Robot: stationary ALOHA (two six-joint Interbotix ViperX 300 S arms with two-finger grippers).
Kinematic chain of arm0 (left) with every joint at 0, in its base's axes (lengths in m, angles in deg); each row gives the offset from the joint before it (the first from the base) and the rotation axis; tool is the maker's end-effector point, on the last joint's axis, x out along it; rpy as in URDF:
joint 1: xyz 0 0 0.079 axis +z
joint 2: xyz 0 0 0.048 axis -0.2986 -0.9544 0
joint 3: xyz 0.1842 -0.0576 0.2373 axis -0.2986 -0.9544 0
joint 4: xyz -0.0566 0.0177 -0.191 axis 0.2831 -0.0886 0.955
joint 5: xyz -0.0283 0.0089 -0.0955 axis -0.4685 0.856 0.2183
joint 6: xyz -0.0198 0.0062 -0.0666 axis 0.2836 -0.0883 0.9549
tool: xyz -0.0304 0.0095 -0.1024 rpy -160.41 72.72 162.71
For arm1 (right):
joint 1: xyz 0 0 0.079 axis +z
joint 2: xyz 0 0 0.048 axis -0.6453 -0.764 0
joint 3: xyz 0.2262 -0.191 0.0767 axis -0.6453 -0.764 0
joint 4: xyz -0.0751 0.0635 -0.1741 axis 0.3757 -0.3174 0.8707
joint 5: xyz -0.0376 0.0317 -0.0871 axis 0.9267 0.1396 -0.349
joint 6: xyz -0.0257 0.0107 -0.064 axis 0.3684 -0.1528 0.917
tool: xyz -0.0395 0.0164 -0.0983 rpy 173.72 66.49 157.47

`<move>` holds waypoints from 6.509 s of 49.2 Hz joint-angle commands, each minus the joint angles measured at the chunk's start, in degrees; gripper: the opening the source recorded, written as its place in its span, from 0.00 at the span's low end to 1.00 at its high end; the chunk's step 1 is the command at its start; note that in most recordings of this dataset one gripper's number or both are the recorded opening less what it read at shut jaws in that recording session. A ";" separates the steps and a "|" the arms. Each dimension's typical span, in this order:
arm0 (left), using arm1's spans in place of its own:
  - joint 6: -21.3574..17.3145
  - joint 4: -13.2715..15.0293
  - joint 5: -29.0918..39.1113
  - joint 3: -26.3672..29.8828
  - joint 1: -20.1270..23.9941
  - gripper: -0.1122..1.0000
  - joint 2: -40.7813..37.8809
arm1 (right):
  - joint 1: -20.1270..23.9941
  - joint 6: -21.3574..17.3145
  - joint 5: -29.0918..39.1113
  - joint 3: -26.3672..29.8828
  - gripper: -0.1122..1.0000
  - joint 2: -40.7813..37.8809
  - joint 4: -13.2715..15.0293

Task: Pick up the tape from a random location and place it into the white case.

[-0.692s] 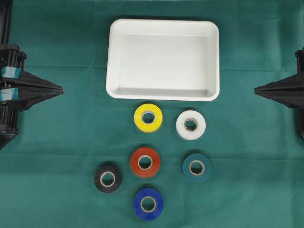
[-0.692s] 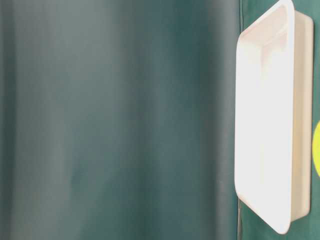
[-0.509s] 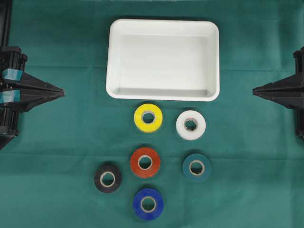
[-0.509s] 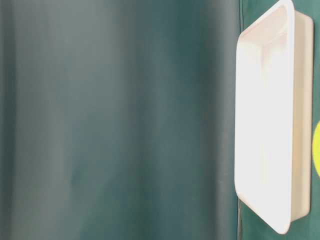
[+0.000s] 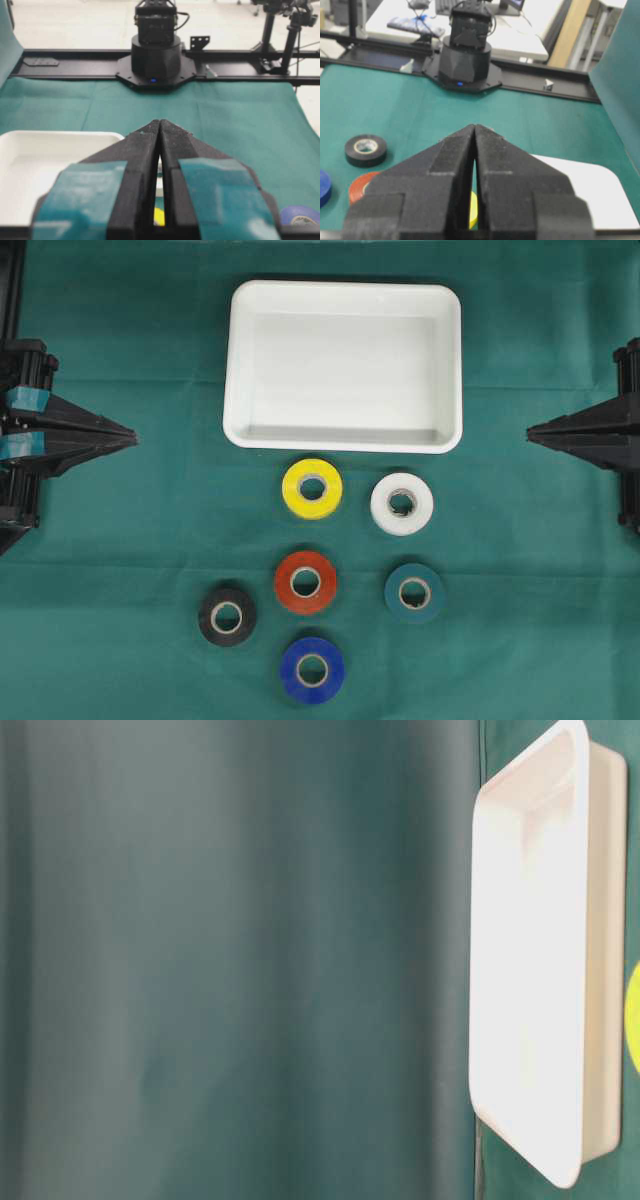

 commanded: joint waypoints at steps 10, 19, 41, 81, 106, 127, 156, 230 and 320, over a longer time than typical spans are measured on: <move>0.00 0.09 -0.44 1.41 -0.18 0.50 -0.44 | -0.35 -0.35 0.62 2.11 0.27 -0.44 -0.18; 0.18 0.09 -0.18 1.41 -0.18 0.94 -0.44 | -0.53 -0.35 1.14 2.29 0.75 -0.62 -0.44; 0.44 0.09 0.70 1.41 -0.18 0.98 -0.44 | -0.53 -0.35 2.90 3.25 0.92 -0.70 -0.35; 0.53 0.18 2.64 1.93 -8.00 0.98 -0.79 | -0.53 -0.35 2.90 3.25 0.92 -1.14 -0.26; 0.79 0.44 2.29 13.54 -8.00 0.97 -18.72 | -0.53 -0.35 2.99 3.60 0.92 -1.32 -0.18; -0.70 0.35 4.13 28.65 -8.88 0.97 -35.86 | -0.53 -0.18 3.78 3.69 0.92 -1.23 -0.09; -4.39 0.09 15.29 52.47 -9.05 0.97 -53.88 | -0.53 0.00 3.78 3.87 0.92 -1.76 0.09; -11.51 -0.09 57.83 80.77 -8.88 0.97 -70.93 | -0.62 -0.09 3.78 4.31 0.92 -3.16 0.26; -10.81 0.00 43.95 73.39 -8.88 0.97 -81.21 | -0.53 -0.09 5.01 4.48 0.92 -3.96 0.26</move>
